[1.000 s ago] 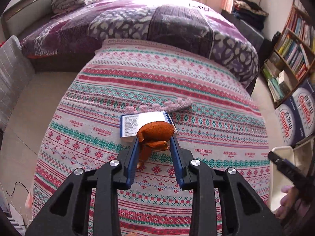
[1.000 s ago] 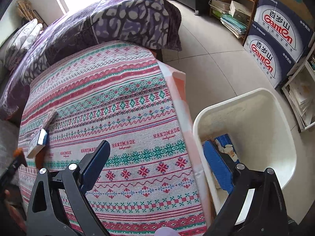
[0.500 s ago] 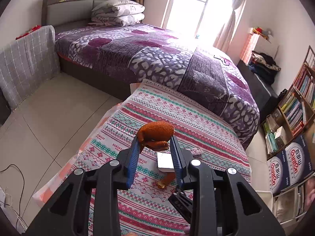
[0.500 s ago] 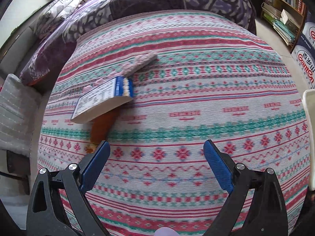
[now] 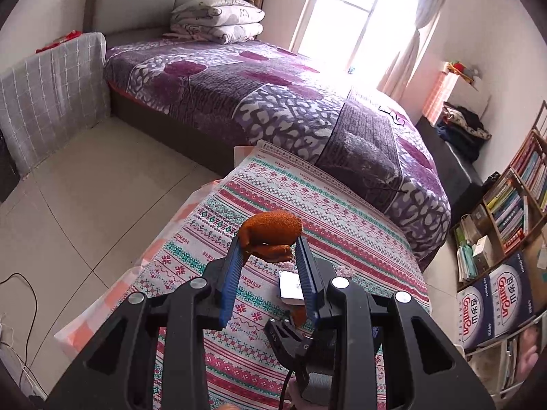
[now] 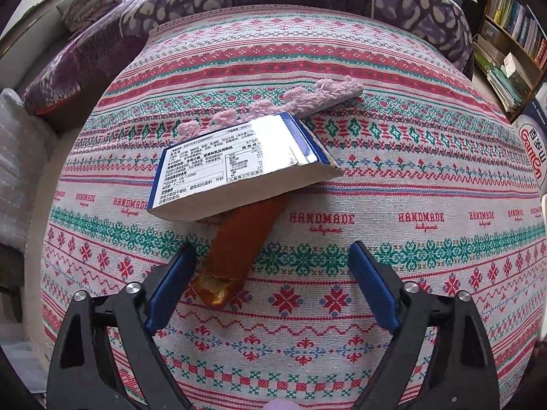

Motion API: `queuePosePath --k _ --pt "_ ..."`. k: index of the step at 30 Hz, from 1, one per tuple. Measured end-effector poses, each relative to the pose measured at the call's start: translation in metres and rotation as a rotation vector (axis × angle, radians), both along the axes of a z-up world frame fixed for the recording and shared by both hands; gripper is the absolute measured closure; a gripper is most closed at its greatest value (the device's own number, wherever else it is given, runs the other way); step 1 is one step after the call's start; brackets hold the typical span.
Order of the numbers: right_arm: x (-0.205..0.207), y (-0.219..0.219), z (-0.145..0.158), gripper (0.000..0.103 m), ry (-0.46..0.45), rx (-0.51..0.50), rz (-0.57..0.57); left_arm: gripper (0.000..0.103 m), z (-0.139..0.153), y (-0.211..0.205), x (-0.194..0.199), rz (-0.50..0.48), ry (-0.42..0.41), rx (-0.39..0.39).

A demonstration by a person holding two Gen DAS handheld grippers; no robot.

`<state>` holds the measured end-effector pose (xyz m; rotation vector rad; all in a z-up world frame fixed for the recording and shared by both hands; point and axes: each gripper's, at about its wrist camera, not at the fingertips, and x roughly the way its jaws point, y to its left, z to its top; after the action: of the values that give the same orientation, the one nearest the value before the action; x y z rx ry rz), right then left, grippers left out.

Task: Collect trash
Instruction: 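Grasp one orange fuzzy piece with the left gripper while the right grasps the other, then lift both orange pieces and carry them toward the white bin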

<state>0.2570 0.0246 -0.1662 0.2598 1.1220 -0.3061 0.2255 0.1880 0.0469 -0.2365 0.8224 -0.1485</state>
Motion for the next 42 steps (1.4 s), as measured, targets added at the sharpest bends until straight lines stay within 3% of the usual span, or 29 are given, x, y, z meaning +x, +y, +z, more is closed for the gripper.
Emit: queuePosePath --k 4,5,13,34,42 --pt "-0.004 -0.024 0.002 0.075 -0.005 0.058 -0.002 0.071 -0.003 -0.004 0.001 -0.003 0.008 0.012" --pt "-0.006 -0.032 0.002 0.080 -0.007 0.100 0.002 0.071 -0.004 -0.005 0.001 -0.005 0.010 0.016" --pt "-0.036 -0.081 0.010 0.081 -0.019 0.144 0.012 0.071 -0.016 -0.026 0.001 -0.029 0.030 0.063" --pt "-0.103 -0.176 0.083 0.081 -0.184 0.043 -0.029 0.071 -0.052 -0.122 -0.018 -0.184 0.035 0.258" --pt "-0.123 -0.204 0.092 0.081 -0.237 0.012 -0.081 0.071 -0.064 -0.143 -0.025 -0.177 0.029 0.278"
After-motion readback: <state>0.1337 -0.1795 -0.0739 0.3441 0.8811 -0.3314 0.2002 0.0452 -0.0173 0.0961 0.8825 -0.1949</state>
